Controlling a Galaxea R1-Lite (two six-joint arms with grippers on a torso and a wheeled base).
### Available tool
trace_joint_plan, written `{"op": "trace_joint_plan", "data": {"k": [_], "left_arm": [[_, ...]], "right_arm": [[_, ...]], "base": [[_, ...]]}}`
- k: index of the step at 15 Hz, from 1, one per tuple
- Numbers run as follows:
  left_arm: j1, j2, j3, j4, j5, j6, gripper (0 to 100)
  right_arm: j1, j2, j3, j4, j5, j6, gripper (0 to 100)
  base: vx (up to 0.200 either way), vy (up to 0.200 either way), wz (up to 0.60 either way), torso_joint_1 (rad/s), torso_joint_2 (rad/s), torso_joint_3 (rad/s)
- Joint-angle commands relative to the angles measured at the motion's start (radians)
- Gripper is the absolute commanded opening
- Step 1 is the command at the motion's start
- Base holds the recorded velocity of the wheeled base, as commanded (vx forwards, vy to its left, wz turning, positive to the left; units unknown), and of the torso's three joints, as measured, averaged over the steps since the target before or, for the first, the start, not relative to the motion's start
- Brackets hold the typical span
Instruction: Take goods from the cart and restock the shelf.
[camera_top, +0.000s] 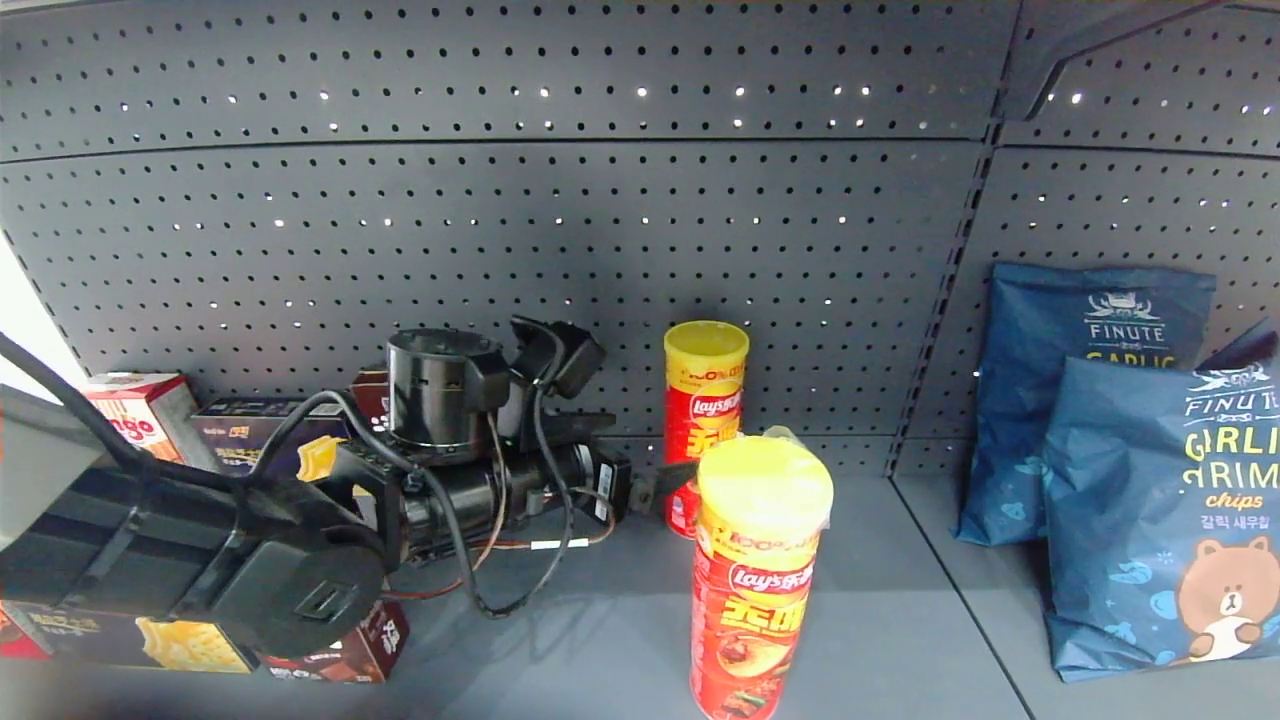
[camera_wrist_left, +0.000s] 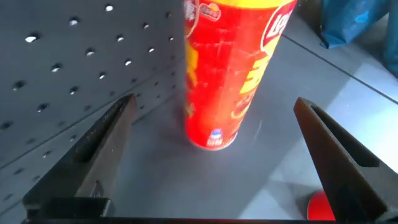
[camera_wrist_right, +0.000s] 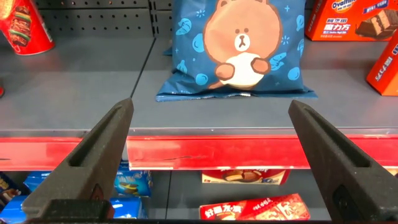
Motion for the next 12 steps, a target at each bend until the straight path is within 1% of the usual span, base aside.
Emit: {"op": "trace_joint_plan", "data": {"k": [1,2,3,4,5,6,7,9,10,11,12], "left_arm": [[0.011,-0.039,0.018,-0.001,0.019,0.0,100],[0.011,-0.037,0.016,0.001,0.049,0.0,100],[0.011,-0.037,0.013,0.004,0.059,-0.002,100],[0.013,-0.037,0.005,0.01,0.066,0.005,100],[0.014,-0.037,-0.013,0.039,0.088,0.006,100],[0.016,-0.037,-0.039,0.091,0.108,0.008,100],[0.017,-0.037,-0.088,0.179,0.126,0.008,100],[0.028,-0.037,-0.156,0.277,0.137,0.017,100],[0.032,-0.037,-0.174,0.309,0.148,0.044,100],[0.034,-0.037,-0.182,0.329,0.158,0.061,100],[0.039,-0.036,-0.193,0.373,0.19,0.089,100]], "right_arm": [[0.0,0.002,0.0,0.0,0.0,0.0,100],[0.001,0.002,0.0,0.0,0.0,0.0,100],[0.001,0.002,0.0,0.0,0.0,0.0,100],[0.0,0.002,0.0,0.0,0.0,0.0,100],[0.0,0.002,0.0,0.0,0.0,0.0,100],[0.0,0.002,0.0,0.0,0.0,0.0,100],[0.0,0.002,0.0,0.0,0.0,0.0,100],[0.001,0.002,0.0,0.0,0.0,0.0,100],[0.0,0.002,0.0,0.0,0.0,0.0,100],[0.0,0.002,0.0,0.0,0.0,0.0,100],[0.001,0.002,0.0,0.0,0.0,0.0,100]], "base": [[0.0,0.0,0.0,0.0,0.0,0.0],[0.0,0.0,0.0,0.0,0.0,0.0],[0.0,0.0,0.0,0.0,0.0,0.0],[0.0,0.0,0.0,0.0,0.0,0.0],[0.0,0.0,0.0,0.0,0.0,0.0],[0.0,0.0,0.0,0.0,0.0,0.0],[0.0,0.0,0.0,0.0,0.0,0.0],[0.0,0.0,0.0,0.0,0.0,0.0],[0.0,0.0,0.0,0.0,0.0,0.0],[0.0,0.0,0.0,0.0,0.0,0.0],[0.0,0.0,0.0,0.0,0.0,0.0]]}}
